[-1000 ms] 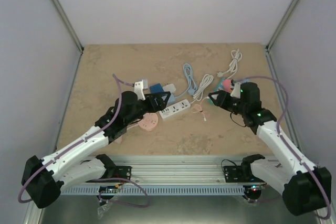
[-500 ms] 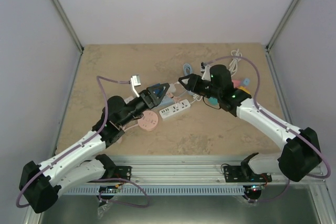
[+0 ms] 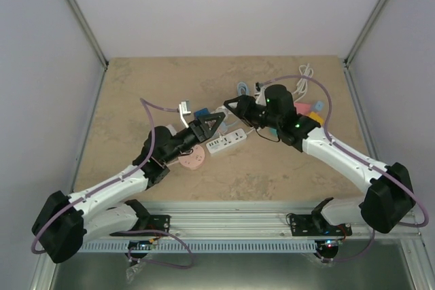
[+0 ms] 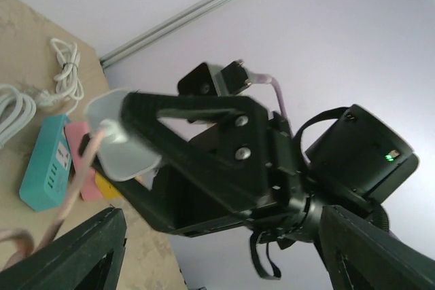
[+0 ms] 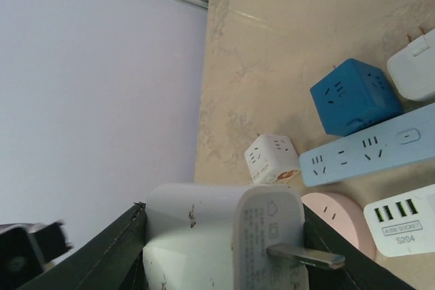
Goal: Insert the plug
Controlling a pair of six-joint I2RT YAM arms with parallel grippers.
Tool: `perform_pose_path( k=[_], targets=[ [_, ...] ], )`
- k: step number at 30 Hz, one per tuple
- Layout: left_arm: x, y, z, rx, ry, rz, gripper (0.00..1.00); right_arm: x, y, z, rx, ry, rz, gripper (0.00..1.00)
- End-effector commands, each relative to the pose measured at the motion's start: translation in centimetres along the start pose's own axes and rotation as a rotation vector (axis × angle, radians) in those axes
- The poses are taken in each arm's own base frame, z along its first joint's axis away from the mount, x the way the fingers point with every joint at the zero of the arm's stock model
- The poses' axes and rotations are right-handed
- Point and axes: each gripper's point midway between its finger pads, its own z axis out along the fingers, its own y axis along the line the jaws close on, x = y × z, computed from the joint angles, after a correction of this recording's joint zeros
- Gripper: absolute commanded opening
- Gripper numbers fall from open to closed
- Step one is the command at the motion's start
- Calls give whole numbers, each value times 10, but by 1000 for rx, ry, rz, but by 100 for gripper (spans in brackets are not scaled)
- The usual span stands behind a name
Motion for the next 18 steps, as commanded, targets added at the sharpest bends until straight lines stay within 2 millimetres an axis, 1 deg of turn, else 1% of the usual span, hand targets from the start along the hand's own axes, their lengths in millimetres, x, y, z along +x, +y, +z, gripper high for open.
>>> perform_pose_path(
  k=[1, 4, 8, 11, 15, 17, 18],
  targets=[
    [2, -6, -3, 95, -12, -68, 80, 3, 25, -11, -82, 12, 25, 43],
    [-3, -9, -5, 118, -45, -62, 77, 11, 33, -12, -121, 60, 23, 44],
    [-11, 3, -2, 38, -90, -1, 69, 17, 41, -16, -150, 92, 5, 44],
    [-18, 8, -3, 13, -132, -3, 68, 18, 45, -19, -165, 86, -19, 44],
    [-29, 7, -4, 32, -200, -74, 73, 24, 50, -17, -206, 88, -53, 44],
    [-36, 3, -5, 47, -232, -89, 72, 29, 50, -16, -215, 96, -65, 44],
    [-39, 1, -6, 51, -248, -86, 68, 31, 49, -14, -211, 103, -69, 44]
  ],
)
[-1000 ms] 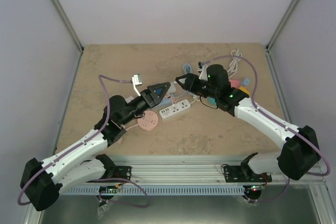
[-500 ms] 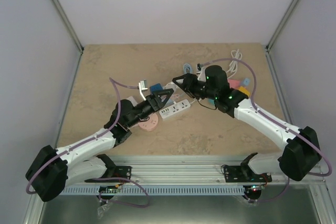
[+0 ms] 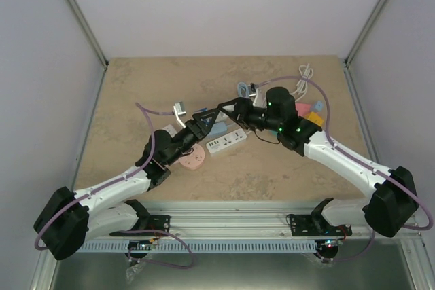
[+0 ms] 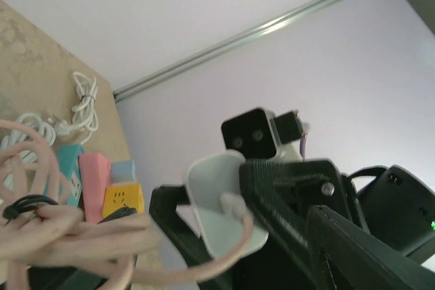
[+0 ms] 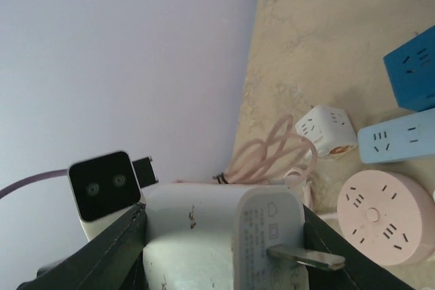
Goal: Insert the plug
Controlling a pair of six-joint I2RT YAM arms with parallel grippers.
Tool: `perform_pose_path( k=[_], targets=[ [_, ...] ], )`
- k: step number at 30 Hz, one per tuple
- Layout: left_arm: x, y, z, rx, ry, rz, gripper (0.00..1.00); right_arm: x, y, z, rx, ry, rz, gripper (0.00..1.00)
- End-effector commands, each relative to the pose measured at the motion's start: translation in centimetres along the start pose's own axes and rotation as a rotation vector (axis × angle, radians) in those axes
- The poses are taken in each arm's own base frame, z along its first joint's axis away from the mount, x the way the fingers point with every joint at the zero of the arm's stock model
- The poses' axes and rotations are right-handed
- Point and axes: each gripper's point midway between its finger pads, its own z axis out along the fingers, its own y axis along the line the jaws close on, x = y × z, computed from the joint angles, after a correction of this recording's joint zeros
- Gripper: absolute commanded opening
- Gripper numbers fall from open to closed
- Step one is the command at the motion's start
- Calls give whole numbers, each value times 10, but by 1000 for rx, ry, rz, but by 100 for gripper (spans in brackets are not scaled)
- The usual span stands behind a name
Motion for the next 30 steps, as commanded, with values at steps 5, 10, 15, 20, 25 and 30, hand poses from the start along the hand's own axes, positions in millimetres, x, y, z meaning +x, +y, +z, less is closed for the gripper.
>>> perform_pose_path(
  k=[5, 10, 15, 20, 25, 30],
  targets=[
    [-36, -26, -7, 74, -178, 8, 52, 20, 7, 3, -54, 45, -67, 44],
    [-35, -26, -10, 89, -177, 7, 30, 19, -1, 7, -29, 33, -56, 44],
    [-31, -20, -5, 51, -149, 16, 10, 9, 1, 8, -13, -11, -25, 44],
    [-30, -20, -1, 20, -129, 22, 0, 6, 5, 5, -31, -29, -28, 55],
    [-27, -31, 4, 32, -89, 4, 0, 2, 29, -13, -174, -92, -46, 74],
    [-28, -44, 7, 54, -66, -14, 0, -1, 54, -28, -280, -121, -72, 73]
  ],
)
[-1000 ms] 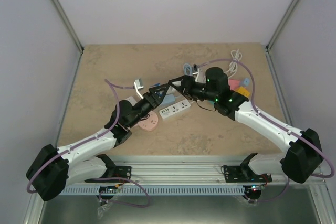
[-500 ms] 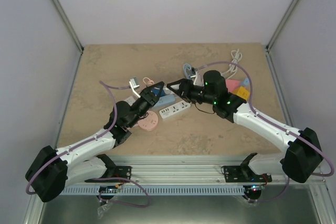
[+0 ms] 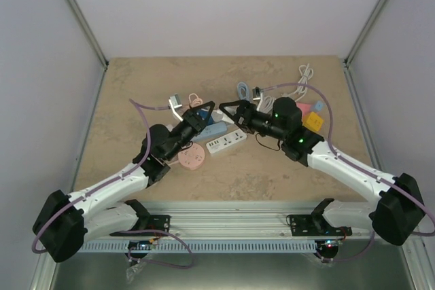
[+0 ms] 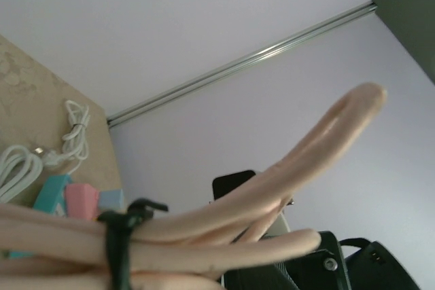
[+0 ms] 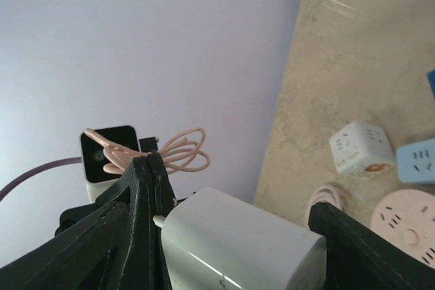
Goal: Insert the plug
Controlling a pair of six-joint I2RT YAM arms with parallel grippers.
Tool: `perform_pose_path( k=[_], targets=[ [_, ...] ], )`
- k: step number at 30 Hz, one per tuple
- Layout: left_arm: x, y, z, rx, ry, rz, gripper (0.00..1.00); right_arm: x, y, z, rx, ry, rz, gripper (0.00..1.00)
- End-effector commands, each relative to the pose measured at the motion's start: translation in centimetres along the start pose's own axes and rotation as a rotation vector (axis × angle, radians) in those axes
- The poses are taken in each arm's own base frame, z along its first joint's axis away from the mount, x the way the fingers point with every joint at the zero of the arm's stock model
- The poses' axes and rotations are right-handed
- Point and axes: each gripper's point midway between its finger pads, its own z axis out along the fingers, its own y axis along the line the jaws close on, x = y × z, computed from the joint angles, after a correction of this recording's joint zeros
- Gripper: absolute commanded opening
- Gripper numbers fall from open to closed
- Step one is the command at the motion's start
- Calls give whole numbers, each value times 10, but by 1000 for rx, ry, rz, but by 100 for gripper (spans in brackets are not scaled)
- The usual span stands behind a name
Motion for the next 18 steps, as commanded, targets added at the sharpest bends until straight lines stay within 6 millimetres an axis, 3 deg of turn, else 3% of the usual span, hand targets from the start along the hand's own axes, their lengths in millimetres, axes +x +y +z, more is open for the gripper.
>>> perform_pose_path(
  k=[1, 5, 14, 18],
  targets=[
    [-4, -27, 2, 55, 21, -12, 0, -13, 49, -15, -184, -70, -48, 71],
    [-5, -32, 3, 54, 29, -27, 0, -11, 56, -23, -249, -81, -61, 62],
    [-7, -27, 16, -69, 58, -118, 0, 5, 68, -43, -355, -60, -155, 68],
    [-1, -21, 22, -99, 88, -138, 0, 5, 67, -50, -353, -85, -161, 62]
  ],
)
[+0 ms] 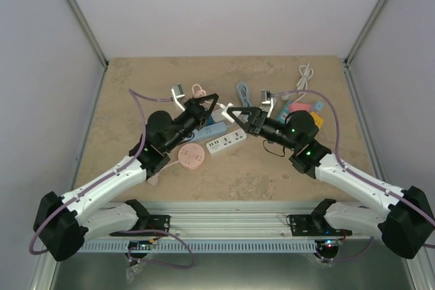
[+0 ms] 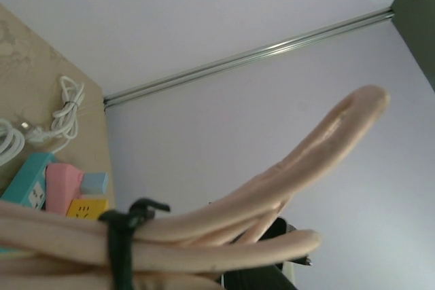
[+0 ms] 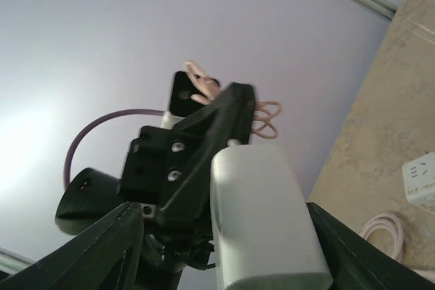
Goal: Insert the plug
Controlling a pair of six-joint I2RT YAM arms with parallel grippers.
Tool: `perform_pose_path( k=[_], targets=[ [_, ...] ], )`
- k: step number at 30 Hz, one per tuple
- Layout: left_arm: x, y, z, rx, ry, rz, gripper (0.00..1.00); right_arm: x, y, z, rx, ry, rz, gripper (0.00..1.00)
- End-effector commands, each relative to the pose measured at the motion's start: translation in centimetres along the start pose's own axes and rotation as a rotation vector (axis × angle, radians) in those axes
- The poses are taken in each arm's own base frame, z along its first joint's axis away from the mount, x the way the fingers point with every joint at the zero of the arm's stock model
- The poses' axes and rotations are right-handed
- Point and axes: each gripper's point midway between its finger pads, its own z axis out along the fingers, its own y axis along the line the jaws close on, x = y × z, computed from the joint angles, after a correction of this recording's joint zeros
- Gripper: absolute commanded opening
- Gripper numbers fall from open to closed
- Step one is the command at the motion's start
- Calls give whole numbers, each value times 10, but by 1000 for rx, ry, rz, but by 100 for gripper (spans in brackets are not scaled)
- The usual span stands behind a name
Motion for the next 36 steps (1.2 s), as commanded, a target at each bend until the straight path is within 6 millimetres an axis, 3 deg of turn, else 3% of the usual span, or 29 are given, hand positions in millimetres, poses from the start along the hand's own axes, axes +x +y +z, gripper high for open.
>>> perform_pose_path(
  k=[1, 14, 15, 16, 18, 19, 22, 24, 28, 36],
  targets=[
    [9, 13, 7, -65, 54, -49, 0, -5, 26, -10, -90, -41, -67, 59],
    [16, 12, 5, -43, 96, -17, 0, -8, 15, -15, -2, -64, -89, 22],
    [18, 9, 5, -30, 111, 1, 8, -9, 16, -15, -3, -63, -94, 22],
    [20, 6, 5, -15, 127, 20, 26, -8, 16, -15, -3, -62, -98, 21],
    [28, -2, 2, 27, 171, 86, 73, -9, 17, -16, -5, -63, -110, 21],
    [33, -5, 0, 48, 202, 136, 86, -9, 19, -16, -9, -58, -120, 22],
    [47, -3, -7, 72, 285, 263, 99, -11, 26, -15, -32, -32, -141, 22],
    [55, -3, -13, 97, 335, 293, 99, -10, 33, -12, -57, 0, -164, 22],
    [57, -21, -22, 186, 371, 294, 92, -2, 42, -9, -98, 71, -192, 22],
    [46, -31, -23, 205, 305, 289, 61, 7, 46, -16, -152, 117, -177, 22]
  ],
)
